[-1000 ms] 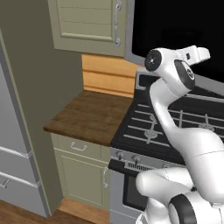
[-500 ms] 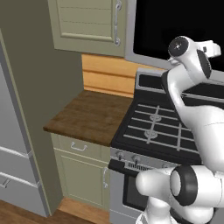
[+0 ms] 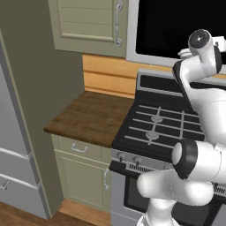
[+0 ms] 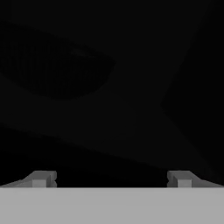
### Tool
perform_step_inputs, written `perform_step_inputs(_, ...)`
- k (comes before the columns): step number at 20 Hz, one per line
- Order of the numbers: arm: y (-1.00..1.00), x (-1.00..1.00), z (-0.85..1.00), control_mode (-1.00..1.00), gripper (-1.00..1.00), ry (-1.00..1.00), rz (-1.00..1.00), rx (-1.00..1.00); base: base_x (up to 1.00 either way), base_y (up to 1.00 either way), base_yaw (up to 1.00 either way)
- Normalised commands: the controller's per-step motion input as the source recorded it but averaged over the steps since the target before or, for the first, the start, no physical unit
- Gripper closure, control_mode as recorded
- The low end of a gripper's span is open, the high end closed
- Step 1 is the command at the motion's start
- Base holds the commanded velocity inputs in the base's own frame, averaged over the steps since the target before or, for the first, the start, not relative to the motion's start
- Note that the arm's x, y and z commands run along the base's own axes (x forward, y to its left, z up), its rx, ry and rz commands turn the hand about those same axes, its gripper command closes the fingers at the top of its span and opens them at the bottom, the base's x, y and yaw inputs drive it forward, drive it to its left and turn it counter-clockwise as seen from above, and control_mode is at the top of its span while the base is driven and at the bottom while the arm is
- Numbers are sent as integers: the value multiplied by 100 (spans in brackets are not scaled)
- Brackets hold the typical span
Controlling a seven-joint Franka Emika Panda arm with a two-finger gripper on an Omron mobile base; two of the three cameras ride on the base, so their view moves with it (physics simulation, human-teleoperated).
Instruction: Pick the squash from the sink and place it in the bowl. Then pick the bowl and place it in the microwave. Then close the microwave door and press the start button.
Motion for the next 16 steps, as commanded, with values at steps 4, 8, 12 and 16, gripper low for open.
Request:
perform_step_inputs(4,-46,76,-8,-100,-100,-10,9,4,0,0,0)
perform_step_inputs(8,-27,92,-25,-100,-100,-9,11,1,0,0,0)
perform_step_inputs(12,-7,38,-15,-100,-100,-10,6,0,0,0,0)
perform_step_inputs(16,6,-94,1,-100,-100,-13,0,0,0,0,0)
